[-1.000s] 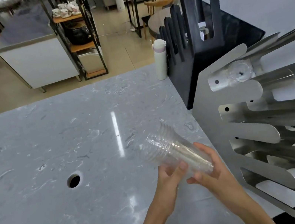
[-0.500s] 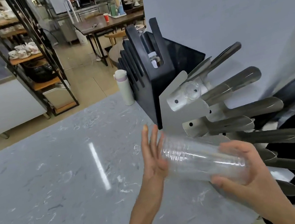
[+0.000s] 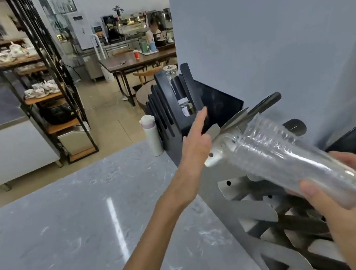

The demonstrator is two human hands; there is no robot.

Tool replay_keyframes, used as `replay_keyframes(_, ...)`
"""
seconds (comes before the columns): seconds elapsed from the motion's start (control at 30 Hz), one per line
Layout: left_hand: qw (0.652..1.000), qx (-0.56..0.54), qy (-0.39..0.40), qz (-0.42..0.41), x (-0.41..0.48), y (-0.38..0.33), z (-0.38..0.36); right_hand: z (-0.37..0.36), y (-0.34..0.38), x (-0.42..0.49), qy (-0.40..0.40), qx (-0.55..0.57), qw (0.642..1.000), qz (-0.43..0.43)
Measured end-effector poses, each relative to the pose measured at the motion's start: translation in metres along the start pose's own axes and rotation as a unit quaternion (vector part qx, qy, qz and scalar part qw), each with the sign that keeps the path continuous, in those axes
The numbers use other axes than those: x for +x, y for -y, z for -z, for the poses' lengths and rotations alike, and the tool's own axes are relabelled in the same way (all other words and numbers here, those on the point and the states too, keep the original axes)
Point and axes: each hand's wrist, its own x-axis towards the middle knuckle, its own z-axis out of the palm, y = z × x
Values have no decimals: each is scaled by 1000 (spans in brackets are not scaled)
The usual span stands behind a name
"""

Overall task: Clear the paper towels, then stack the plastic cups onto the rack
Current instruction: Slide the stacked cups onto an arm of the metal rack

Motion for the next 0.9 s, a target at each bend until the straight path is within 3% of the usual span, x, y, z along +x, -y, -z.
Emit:
replay_keyframes(0.1, 988, 134, -62, -50, 13, 44, 24, 12, 9, 33, -5, -56, 998, 28)
replay_keyframes(0.13, 982, 182, -43, -23, 23, 57, 27, 12, 11, 43, 13, -72, 997, 21)
replay_keyframes(0.23, 964, 236, 115, 38, 50, 80, 25, 2, 10, 66, 89, -141, 986, 2)
replay_keyframes(0.3, 959, 234, 160, 30, 59, 90, 21, -9, 3, 77, 135, -207, 969, 24)
replay_keyframes(0.47, 973, 183, 139, 37, 68, 102, 16, -40, -17, 97, 212, -342, 912, 78)
replay_keyframes(0.77, 984, 118, 116, 63, 60, 121, 16, -96, -34, 138, 302, -536, 761, 208)
replay_keyframes(0.9, 989, 95, 93, 65, 59, 124, 11, -117, -47, 139, 333, -545, 741, 208)
